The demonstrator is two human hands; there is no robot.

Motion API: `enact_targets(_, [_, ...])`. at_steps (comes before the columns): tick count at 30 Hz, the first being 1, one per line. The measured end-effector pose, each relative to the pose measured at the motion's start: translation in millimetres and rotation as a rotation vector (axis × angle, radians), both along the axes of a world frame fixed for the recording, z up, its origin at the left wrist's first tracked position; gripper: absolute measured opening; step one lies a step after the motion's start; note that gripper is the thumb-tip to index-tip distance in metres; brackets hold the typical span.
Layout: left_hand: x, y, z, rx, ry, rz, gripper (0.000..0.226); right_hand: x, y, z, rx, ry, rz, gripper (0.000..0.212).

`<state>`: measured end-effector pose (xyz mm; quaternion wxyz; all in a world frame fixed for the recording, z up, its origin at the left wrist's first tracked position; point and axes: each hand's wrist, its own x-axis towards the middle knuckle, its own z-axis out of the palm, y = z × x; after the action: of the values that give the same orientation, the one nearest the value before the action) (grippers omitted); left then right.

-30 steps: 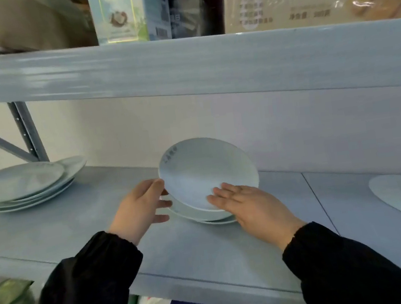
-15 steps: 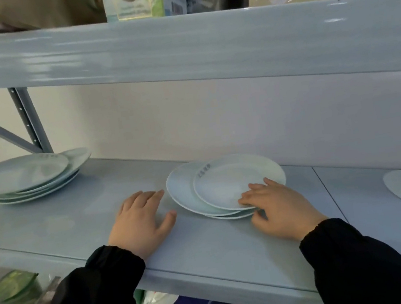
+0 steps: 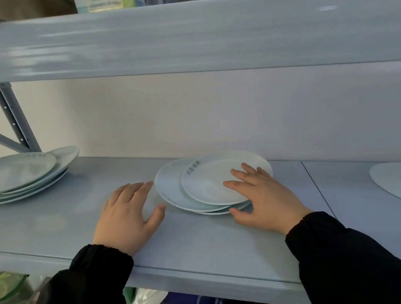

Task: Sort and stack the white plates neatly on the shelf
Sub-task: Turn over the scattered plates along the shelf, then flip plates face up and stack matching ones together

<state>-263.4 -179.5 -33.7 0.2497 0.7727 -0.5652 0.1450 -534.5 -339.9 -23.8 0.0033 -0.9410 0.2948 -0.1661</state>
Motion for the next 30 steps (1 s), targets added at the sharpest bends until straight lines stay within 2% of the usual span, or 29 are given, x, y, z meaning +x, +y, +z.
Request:
enact_targets(9, [-52, -18, 29, -0.089, -0.050, -0.149, 0.068, -49, 10, 14, 0.048, -0.019, -0.110, 0.084])
enact_targets(14, [-103, -39, 31, -0.078, -0.061, -0.274, 0.068, -108, 18, 21, 0.053, -0.041, -0.215, 0.084])
enact_targets(19, [-161, -59, 31, -0.069, -0.090, -0.415, 0.067, -175, 34, 23, 0.061, -0.051, -0.336, 0.073])
enact_targets(30, [-304, -83, 15, -0.020, -0.115, -0.732, 0.070, -317, 92, 12, 0.088, -0.039, -0.628, 0.074])
